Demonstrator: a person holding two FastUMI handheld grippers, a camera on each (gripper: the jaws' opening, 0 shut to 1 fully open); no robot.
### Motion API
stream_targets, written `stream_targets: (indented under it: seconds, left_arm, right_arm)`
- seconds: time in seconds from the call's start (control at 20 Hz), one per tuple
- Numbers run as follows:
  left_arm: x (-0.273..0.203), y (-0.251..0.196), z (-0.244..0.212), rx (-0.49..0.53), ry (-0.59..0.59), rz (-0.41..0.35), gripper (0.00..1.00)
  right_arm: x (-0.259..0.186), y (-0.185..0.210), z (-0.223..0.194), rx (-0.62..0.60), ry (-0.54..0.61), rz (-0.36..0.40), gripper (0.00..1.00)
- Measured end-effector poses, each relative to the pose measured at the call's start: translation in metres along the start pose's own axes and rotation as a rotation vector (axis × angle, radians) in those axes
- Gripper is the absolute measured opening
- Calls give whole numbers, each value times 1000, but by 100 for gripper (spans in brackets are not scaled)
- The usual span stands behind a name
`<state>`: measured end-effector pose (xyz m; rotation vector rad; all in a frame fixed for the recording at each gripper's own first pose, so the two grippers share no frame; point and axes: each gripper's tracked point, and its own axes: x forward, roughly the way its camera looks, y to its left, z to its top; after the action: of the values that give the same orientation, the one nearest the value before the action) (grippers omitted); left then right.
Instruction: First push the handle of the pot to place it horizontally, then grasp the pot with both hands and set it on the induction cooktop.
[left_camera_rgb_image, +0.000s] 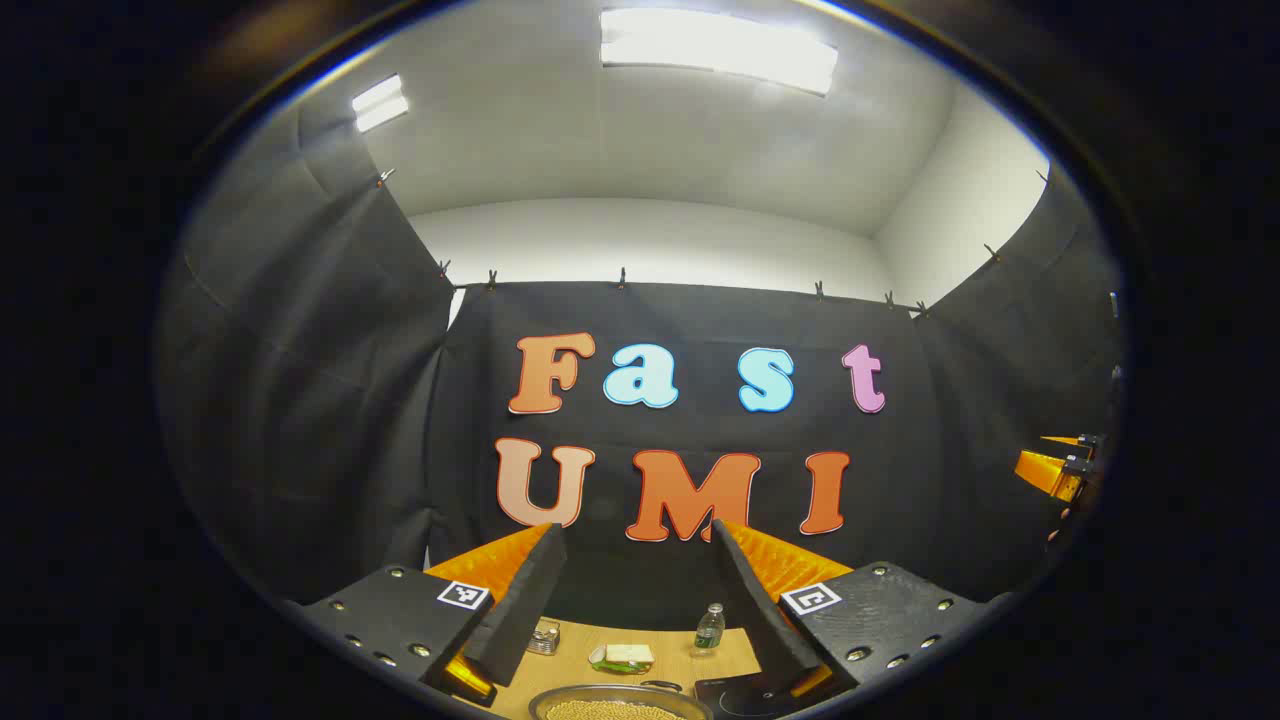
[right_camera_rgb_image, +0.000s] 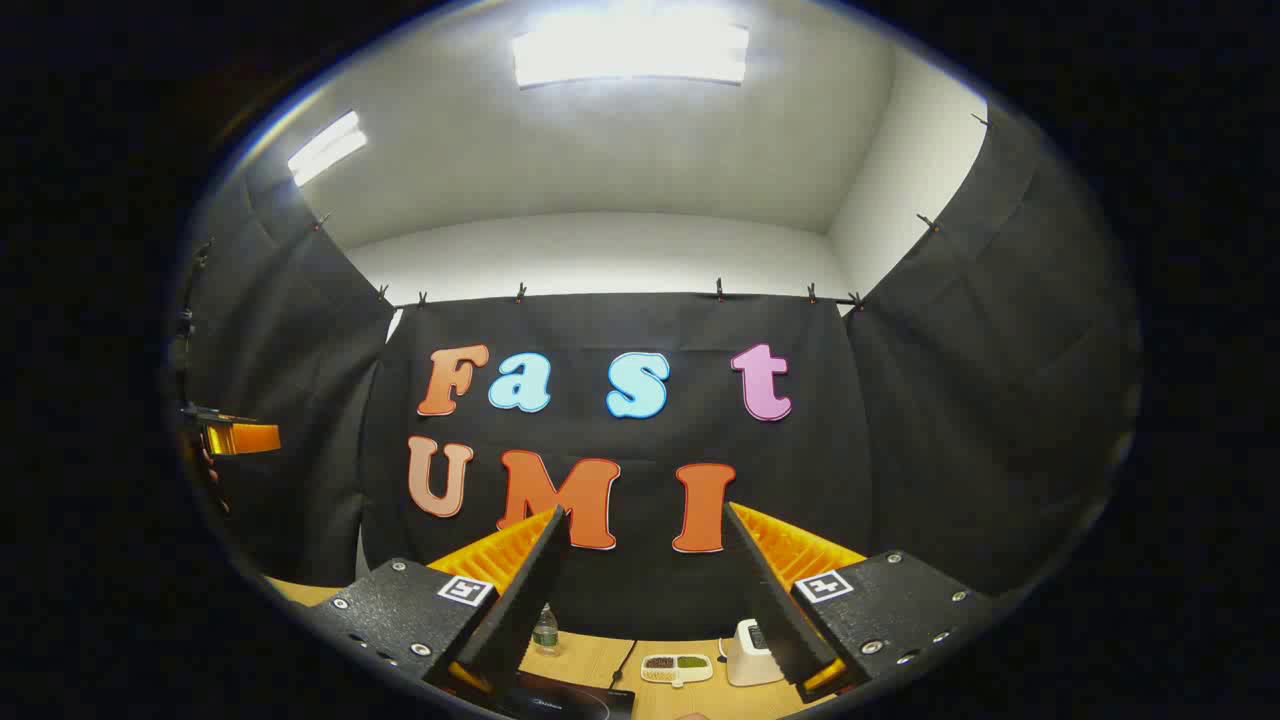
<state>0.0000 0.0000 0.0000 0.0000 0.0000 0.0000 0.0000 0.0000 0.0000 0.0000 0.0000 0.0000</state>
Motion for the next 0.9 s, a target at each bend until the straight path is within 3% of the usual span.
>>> stream_targets:
  seconds: [0.9]
  left_arm:
    - [-8, -3, 6, -8, -41, -2, 90]
  right_arm:
    - [-3, -12, -3, -21, 7, -18, 94]
